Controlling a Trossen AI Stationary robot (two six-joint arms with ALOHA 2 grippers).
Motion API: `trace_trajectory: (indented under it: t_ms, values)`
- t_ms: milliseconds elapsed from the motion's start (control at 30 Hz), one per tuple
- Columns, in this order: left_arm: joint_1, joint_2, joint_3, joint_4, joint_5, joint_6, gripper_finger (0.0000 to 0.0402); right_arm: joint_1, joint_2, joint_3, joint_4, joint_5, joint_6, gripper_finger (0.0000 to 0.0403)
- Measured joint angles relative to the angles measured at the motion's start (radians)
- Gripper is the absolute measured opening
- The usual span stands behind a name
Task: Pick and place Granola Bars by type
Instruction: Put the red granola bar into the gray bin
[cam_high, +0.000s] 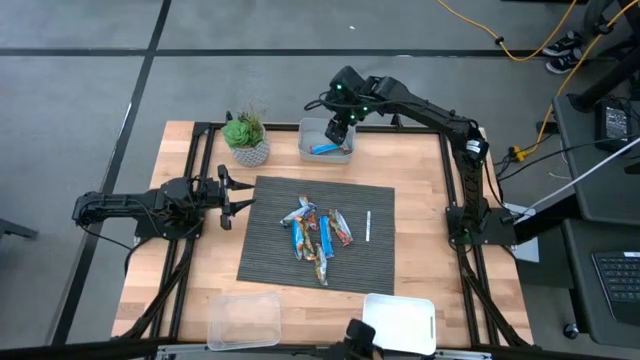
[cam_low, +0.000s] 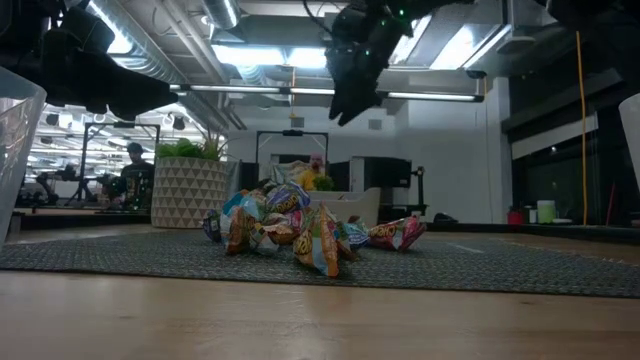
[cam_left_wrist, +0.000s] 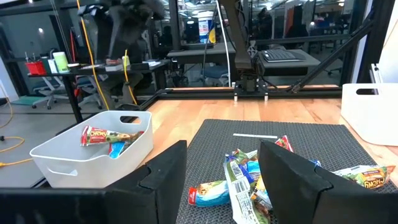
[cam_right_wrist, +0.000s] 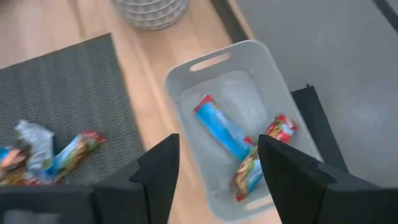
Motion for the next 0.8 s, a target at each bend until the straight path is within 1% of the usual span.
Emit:
trace_trajectory:
  t_ms: [267,533,800]
  values:
    - [0.000,0.000,0.000,0.000,0.000,0.000,0.0190,0.114,-0.022,0.004,-0.182,0.014,0.052,0.0189]
    - [0.000,0.000,0.000,0.000,0.000,0.000,0.0191,0.270,-0.083,0.003,-0.259,0.178,0.155,0.0159]
    - [0.000,0.000,0.000,0.000,0.000,0.000,0.0191,0.457,-0.155,0.003,-0.338,0.391,0.312,0.0153]
